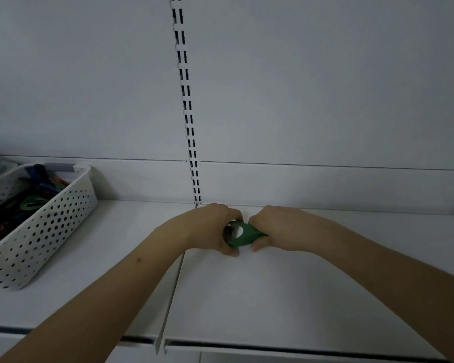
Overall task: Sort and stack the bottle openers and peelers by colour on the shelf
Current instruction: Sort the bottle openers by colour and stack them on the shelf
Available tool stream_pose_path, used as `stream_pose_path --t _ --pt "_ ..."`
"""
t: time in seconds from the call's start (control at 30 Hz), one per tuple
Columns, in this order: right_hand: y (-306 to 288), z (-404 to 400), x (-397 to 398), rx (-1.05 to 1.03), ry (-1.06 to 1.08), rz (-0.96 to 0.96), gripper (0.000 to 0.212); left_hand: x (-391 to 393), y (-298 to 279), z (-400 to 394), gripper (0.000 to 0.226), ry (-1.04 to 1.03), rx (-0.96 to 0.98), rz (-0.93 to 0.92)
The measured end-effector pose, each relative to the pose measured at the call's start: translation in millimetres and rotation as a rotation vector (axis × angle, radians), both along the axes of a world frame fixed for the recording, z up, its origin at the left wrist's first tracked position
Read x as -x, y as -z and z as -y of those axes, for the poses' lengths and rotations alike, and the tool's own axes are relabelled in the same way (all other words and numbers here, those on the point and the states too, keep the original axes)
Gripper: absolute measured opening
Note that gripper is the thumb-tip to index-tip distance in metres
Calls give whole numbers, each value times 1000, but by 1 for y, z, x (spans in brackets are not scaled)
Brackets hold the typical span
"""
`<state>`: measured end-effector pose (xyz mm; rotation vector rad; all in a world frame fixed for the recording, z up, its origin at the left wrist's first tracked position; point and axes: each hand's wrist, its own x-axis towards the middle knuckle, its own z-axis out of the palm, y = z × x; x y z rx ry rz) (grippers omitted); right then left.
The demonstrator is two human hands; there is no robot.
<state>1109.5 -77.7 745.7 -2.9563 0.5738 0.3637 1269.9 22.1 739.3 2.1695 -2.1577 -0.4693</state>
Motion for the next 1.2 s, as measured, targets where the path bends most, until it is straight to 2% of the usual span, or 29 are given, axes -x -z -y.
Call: stream_pose_path --t 0.17,0.27,0.33,0.4,0.47,0.5,0.57,0.6,0.63,0.77,0.87,1.03,1.1,1.2 --pt "-1 1 18 79 42 62 36 26 -7 26 34 8 -145 -15" --pt "-6 4 44 112 99 147 39 44 -12 41 25 47 -114 -27" --pt "-8 8 65 84 158 143 47 64 -15 55 22 105 -91 -33" --pt "-8 13 91 43 242 106 43 89 -14 72 21 170 -64 -20" --pt "-5 21 122 12 324 82 37 117 -8 91 28 236 -58 -23" --pt "-4 25 141 -5 359 81 36 131 -5 99 40 271 -56 -26" --pt "-2 30 181 -42 428 94 35 150 4 112 82 315 -74 -27" --pt "-1 33 205 -56 472 115 33 159 8 119 97 328 -69 -42" --pt "1 38 231 -71 527 139 31 169 10 126 100 338 -35 -69" --pt "-3 61 339 -87 819 277 27 221 27 159 92 365 181 -164" --pt "-18 80 412 -34 1006 374 24 269 44 182 75 366 214 -220" --pt "-39 139 496 1 1249 452 23 331 65 217 77 234 258 -183" --pt "-44 172 512 -13 1288 427 29 343 72 222 84 204 325 -141" --pt "-46 221 519 13 1296 338 32 346 76 224 82 188 346 -102"
